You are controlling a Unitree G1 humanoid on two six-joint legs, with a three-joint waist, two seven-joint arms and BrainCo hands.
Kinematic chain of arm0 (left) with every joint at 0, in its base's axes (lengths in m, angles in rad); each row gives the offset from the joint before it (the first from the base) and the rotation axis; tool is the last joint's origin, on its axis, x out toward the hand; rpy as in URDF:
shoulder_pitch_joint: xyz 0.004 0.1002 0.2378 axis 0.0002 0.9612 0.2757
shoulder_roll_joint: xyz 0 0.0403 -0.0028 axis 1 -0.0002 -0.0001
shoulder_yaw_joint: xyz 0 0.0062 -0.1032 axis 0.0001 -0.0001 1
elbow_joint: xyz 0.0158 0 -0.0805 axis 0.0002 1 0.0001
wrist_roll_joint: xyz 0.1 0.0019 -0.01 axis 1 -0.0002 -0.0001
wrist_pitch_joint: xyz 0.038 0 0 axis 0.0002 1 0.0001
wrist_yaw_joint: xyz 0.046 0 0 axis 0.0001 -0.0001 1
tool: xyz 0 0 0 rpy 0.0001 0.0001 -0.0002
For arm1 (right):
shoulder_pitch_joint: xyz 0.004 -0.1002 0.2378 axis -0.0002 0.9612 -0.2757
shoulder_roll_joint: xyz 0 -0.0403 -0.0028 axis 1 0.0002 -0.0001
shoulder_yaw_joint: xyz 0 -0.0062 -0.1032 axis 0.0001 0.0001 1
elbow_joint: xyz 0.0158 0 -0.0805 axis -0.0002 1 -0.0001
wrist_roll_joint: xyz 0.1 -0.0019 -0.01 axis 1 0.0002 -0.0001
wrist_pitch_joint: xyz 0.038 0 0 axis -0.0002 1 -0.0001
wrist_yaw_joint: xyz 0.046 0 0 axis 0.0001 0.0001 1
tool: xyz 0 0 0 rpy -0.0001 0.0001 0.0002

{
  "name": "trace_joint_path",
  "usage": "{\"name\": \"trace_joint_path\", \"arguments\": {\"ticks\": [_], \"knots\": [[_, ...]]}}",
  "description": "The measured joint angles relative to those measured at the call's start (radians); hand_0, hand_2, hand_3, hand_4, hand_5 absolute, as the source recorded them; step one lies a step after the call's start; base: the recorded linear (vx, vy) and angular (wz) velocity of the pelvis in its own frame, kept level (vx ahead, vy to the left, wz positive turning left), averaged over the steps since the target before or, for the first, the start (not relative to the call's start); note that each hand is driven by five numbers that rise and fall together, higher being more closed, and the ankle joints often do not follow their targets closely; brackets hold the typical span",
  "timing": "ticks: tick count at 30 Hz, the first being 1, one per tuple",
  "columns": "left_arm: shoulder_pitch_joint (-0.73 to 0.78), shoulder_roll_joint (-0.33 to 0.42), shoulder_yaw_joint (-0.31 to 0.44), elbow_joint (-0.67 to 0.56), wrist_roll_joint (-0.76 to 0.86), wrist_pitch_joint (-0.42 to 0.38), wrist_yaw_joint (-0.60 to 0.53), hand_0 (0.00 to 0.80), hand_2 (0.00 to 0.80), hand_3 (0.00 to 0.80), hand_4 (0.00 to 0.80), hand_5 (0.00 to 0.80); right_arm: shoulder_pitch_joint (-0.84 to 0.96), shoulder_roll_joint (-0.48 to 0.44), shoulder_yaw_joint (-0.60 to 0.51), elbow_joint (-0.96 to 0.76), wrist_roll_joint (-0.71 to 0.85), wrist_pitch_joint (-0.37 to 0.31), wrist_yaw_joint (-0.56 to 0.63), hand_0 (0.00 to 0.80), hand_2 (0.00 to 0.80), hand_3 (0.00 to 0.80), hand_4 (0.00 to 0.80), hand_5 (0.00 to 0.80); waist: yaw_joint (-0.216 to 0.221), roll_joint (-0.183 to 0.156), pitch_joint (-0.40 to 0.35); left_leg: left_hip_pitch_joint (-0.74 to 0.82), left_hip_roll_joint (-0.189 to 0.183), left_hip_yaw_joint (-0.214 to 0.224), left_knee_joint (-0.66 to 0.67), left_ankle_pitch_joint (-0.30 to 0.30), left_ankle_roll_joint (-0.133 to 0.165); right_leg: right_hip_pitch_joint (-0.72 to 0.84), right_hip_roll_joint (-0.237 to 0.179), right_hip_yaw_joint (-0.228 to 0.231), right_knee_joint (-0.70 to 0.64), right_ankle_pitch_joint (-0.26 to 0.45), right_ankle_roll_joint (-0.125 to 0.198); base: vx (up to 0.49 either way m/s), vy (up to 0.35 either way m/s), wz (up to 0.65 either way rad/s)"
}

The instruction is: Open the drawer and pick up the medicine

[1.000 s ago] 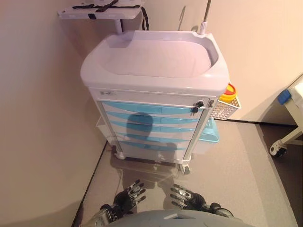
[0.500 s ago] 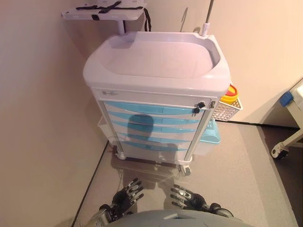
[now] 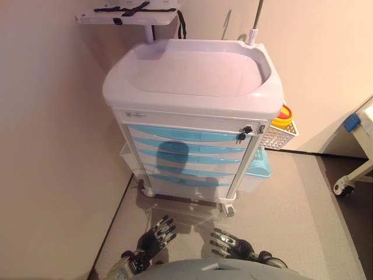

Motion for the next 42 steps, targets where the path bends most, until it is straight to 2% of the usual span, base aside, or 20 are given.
{"name": "trace_joint_path", "arguments": {"ticks": [6, 13, 15, 19, 23, 25, 29, 31, 34, 42], "knots": [[-0.002, -0.003, 0.018, 0.024, -0.091, 0.143, -0.056, 0.000, 0.000, 0.000, 0.000, 0.000, 0.002, 0.003, -0.009, 0.003, 0.003, -0.005, 0.000, 0.000, 0.000, 0.000, 0.000, 0.000, -0.002, -0.005, 0.004, -0.001, 0.000, 0.006, 0.000, 0.000, 0.000, -0.006, 0.000, 0.007, 0.001, 0.000, 0.000, 0.039, 0.020, -0.03], [-0.010, -0.003, 0.041, 0.051, -0.244, 0.209, -0.082, 0.000, 0.000, 0.000, 0.000, 0.000, 0.024, 0.007, -0.010, 0.004, 0.062, -0.060, 0.000, 0.000, 0.000, 0.000, 0.000, 0.000, -0.004, -0.011, 0.014, -0.036, 0.001, 0.015, 0.000, 0.000, 0.000, -0.050, 0.001, 0.013, 0.009, 0.000, 0.000, -0.011, 0.008, -0.03], [-0.027, -0.001, 0.048, 0.057, -0.287, 0.225, -0.090, 0.000, 0.000, 0.000, 0.000, 0.000, 0.020, 0.008, -0.011, 0.002, 0.087, -0.079, 0.000, 0.000, 0.000, 0.000, 0.000, 0.000, -0.005, -0.017, 0.037, -0.057, 0.000, 0.017, 0.005, 0.005, -0.001, -0.078, 0.001, 0.017, 0.020, 0.001, 0.001, -0.109, 0.007, -0.05], [-0.114, 0.017, 0.084, 0.057, -0.373, 0.227, -0.113, 0.000, 0.000, 0.000, 0.000, 0.000, -0.013, 0.017, -0.031, -0.023, 0.128, -0.122, -0.006, 0.000, 0.000, 0.000, 0.000, 0.000, -0.014, -0.044, 0.150, -0.121, -0.005, 0.017, 0.048, 0.007, -0.002, -0.154, -0.001, 0.027, 0.084, -0.003, -0.005, -0.059, 0.005, -0.02], [-0.205, -0.018, 0.091, 0.051, -0.457, 0.228, -0.119, 0.000, 0.000, 0.000, 0.000, 0.000, -0.035, 0.047, -0.048, -0.070, 0.160, -0.155, -0.028, 0.000, 0.000, 0.000, 0.000, 0.000, -0.036, -0.098, 0.249, -0.197, -0.006, 0.017, 0.131, -0.015, -0.003, -0.231, -0.008, 0.040, 0.163, -0.024, -0.010, -0.079, -0.016, -0.04], [-0.245, -0.043, 0.095, 0.041, -0.498, 0.227, -0.120, 0.000, 0.000, 0.000, 0.000, 0.000, -0.050, 0.052, -0.050, -0.092, 0.172, -0.160, -0.033, 0.000, 0.000, 0.000, 0.000, 0.000, -0.046, -0.111, 0.282, -0.243, -0.007, 0.016, 0.191, -0.036, 0.000, -0.270, -0.013, 0.047, 0.204, -0.033, -0.012, -0.080, -0.014, -0.05], [-0.310, -0.068, 0.111, -0.003, -0.585, 0.224, -0.128, 0.000, 0.000, 0.000, 0.000, 0.000, -0.065, 0.052, -0.071, -0.155, 0.198, -0.159, -0.028, 0.000, 0.000, 0.000, 0.000, 0.000, -0.061, -0.110, 0.344, -0.376, 0.001, 0.011, 0.377, -0.114, 0.002, -0.375, -0.013, 0.071, 0.312, -0.066, -0.017, -0.045, 0.004, -0.12], [-0.333, -0.069, 0.112, -0.024, -0.613, 0.218, -0.144, 0.000, 0.000, 0.000, 0.000, 0.000, -0.070, 0.048, -0.079, -0.192, 0.209, -0.157, -0.016, 0.000, 0.000, 0.000, 0.000, 0.000, -0.076, -0.110, 0.374, -0.433, 0.001, -0.011, 0.465, -0.155, 0.007, -0.413, -0.014, 0.076, 0.366, -0.086, -0.016, -0.017, 0.003, -0.01], [-0.354, -0.072, 0.119, -0.050, -0.632, 0.201, -0.180, 0.000, 0.000, 0.000, 0.000, 0.000, -0.077, 0.045, -0.079, -0.225, 0.218, -0.147, -0.009, 0.000, 0.000, 0.000, 0.000, 0.000, -0.084, -0.116, 0.389, -0.492, -0.001, -0.010, 0.555, -0.196, 0.016, -0.463, -0.018, 0.095, 0.425, -0.102, -0.008, -0.023, 0.021, -0.08], [-0.415, -0.077, 0.128, -0.113, -0.740, 0.139, -0.220, 0.000, 0.000, 0.000, 0.000, 0.000, -0.078, 0.042, -0.077, -0.282, 0.220, -0.113, -0.001, 0.000, 0.000, 0.000, 0.000, 0.000, -0.097, -0.125, 0.404, -0.576, -0.012, -0.015, 0.670, -0.238, 0.036, -0.535, -0.030, 0.120, 0.503, -0.122, 0.009, 0.000, 0.001, -0.01]]}}
